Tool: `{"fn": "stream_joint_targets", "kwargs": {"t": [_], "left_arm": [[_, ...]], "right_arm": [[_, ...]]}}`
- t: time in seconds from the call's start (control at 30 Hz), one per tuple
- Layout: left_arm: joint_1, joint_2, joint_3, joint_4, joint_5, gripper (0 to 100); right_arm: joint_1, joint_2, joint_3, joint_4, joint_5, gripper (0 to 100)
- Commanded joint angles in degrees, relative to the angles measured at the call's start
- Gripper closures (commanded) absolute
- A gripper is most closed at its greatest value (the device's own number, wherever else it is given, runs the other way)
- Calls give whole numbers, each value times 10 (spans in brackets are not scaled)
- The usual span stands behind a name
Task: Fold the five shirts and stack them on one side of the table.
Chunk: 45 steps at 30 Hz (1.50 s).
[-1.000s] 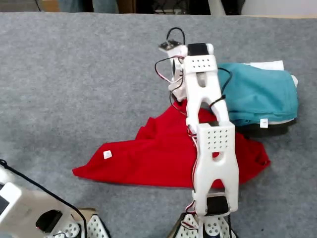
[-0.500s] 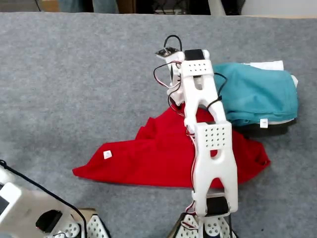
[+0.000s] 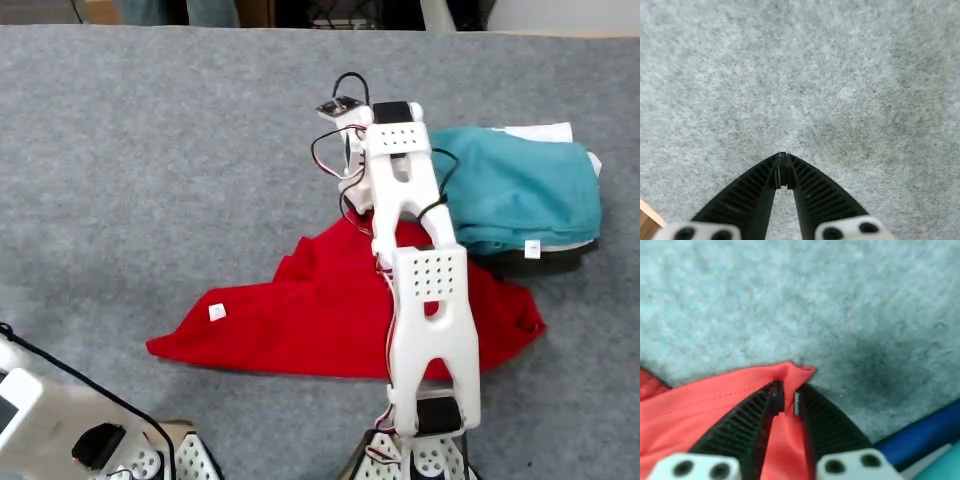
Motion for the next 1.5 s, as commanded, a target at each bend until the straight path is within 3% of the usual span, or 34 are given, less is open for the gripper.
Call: {"fn": "stream_joint_targets", "kwargs": {"t": [0.0,0.17,0.27,0.5,0.7,0.8,0.87,1.0,1.37,1.47], "left_arm": [[-2,-25,0,-1,5,970],[3,-25,0,12,3,970],[47,-25,0,49,2,970],[249,-18,0,125,7,950],[400,-13,-22,120,126,848],[467,13,-41,110,133,839],[496,42,-52,109,81,841],[492,99,-76,113,-164,841],[493,123,-86,155,-480,841],[496,123,-86,159,-520,841]], "right_arm": [[-19,-3,-36,6,-25,985],[-11,-4,-180,53,-55,985],[6,-6,-288,50,-106,985],[6,28,-448,33,-133,985],[4,93,-444,24,-133,985],[4,130,-444,18,-133,985],[5,147,-444,-3,-131,985],[11,158,-445,-19,-130,985],[13,159,-445,-20,-130,984],[15,159,-445,-21,-128,984]]}}
